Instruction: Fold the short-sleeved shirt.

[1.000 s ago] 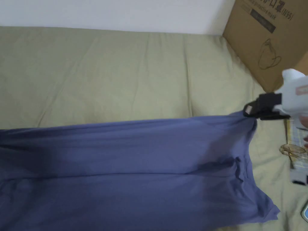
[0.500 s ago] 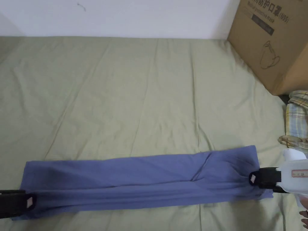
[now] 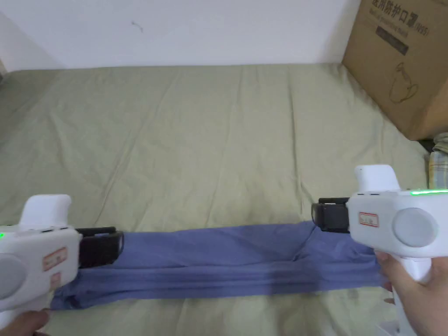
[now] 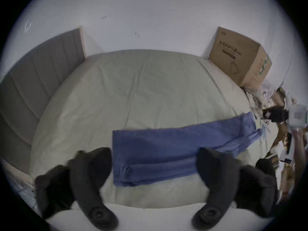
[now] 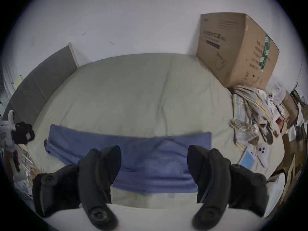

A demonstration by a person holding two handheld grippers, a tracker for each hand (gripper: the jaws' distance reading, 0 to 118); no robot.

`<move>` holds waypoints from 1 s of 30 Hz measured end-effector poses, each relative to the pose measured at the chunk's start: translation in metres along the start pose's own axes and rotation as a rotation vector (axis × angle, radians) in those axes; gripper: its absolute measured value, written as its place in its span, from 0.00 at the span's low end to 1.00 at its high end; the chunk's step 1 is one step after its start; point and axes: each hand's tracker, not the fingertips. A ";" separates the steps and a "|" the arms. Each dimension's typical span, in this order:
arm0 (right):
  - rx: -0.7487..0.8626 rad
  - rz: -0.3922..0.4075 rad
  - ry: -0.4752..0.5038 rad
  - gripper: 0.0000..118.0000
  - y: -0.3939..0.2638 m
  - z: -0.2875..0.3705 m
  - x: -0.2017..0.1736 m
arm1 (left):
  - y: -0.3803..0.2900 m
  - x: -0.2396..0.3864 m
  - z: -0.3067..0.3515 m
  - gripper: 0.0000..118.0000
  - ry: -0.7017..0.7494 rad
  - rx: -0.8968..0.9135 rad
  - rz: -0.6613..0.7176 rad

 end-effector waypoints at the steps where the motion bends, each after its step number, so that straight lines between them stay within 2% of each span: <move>1: 0.001 -0.025 -0.004 0.59 0.002 -0.004 -0.007 | 0.001 0.014 -0.005 0.25 -0.011 -0.004 -0.016; 2: 0.001 -0.073 0.018 0.37 0.004 -0.007 -0.012 | -0.002 0.028 -0.012 0.00 0.011 -0.008 -0.050; 3: -0.004 -0.102 0.039 0.09 0.004 -0.011 -0.017 | -0.002 0.041 -0.018 0.00 0.049 -0.009 -0.070; 4: -0.014 -0.100 0.028 0.02 0.004 -0.015 -0.022 | -0.003 0.049 -0.019 0.00 0.107 0.002 -0.080; 6: -0.033 -0.053 -0.039 0.02 0.004 -0.024 -0.035 | -0.004 0.054 -0.025 0.00 0.062 0.040 -0.027; 9: -0.010 -0.001 -0.084 0.01 0.002 -0.026 -0.049 | -0.003 0.059 -0.024 0.00 0.058 0.080 0.068; 14: 0.003 0.006 -0.150 0.02 0.002 -0.028 -0.058 | 0.003 0.033 -0.016 0.00 0.000 0.142 0.153; 17: -0.017 0.007 -0.145 0.02 0.005 -0.036 -0.058 | 0.002 -0.020 -0.022 0.00 -0.113 0.116 0.207; 19: -0.030 0.025 -0.134 0.02 0.004 -0.039 -0.060 | 0.001 -0.063 -0.031 0.00 -0.265 0.048 0.268; 21: -0.040 0.044 -0.128 0.02 0.001 -0.044 -0.061 | -0.009 -0.115 -0.045 0.01 -0.456 -0.033 0.402; 23: -0.053 0.033 -0.114 0.02 0.000 -0.047 -0.060 | -0.023 -0.157 -0.057 0.18 -0.561 -0.111 0.546; 24: -0.076 0.002 -0.077 0.02 -0.001 -0.050 -0.058 | -0.031 -0.174 -0.063 0.33 -0.580 -0.139 0.596; 25: -0.096 -0.018 -0.054 0.02 -0.002 -0.052 -0.055 | -0.038 -0.188 -0.068 0.57 -0.581 -0.151 0.620; 26: -0.117 -0.027 -0.040 0.02 -0.003 -0.054 -0.053 | -0.043 -0.195 -0.070 0.73 -0.557 -0.150 0.633; 28: -0.133 -0.021 -0.045 0.02 -0.005 -0.057 -0.050 | -0.052 -0.211 -0.080 1.00 -0.552 -0.150 0.662; 30: -0.152 -0.007 -0.061 0.02 -0.008 -0.060 -0.049 | -0.060 -0.222 -0.091 1.00 -0.601 -0.134 0.738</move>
